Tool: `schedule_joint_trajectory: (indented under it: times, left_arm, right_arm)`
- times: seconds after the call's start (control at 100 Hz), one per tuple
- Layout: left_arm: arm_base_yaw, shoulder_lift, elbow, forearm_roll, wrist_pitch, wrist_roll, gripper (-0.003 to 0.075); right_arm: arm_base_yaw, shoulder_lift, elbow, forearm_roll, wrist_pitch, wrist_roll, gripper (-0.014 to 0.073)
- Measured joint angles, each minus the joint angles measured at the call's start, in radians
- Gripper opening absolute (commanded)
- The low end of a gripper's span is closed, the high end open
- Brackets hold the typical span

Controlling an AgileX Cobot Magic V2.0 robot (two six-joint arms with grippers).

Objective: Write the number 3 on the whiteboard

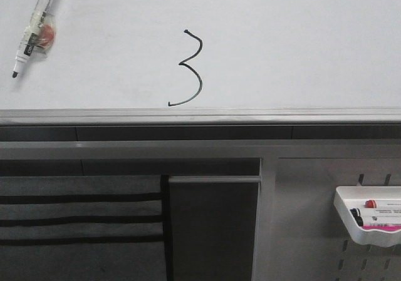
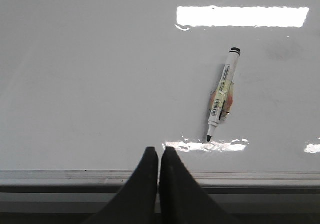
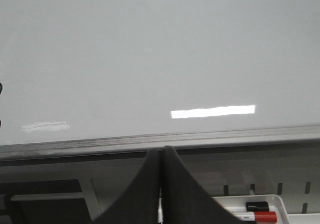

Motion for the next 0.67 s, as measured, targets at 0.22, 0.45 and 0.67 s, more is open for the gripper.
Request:
schedule_joint_trajectory:
  times: [0.22, 0.45, 0.67]
  left_arm:
    - [0.000, 0.000, 0.000, 0.000, 0.000, 0.000, -0.0020]
    - [0.000, 0.000, 0.000, 0.000, 0.000, 0.000, -0.0020]
    - [0.000, 0.000, 0.000, 0.000, 0.000, 0.000, -0.0020]
  right_arm:
    - [0.000, 0.000, 0.000, -0.078, -0.038, 0.060, -0.0069]
    - [0.000, 0.000, 0.000, -0.088, -0.046, 0.068, -0.0069]
    - [0.000, 0.000, 0.000, -0.088, -0.046, 0.068, -0.0069]
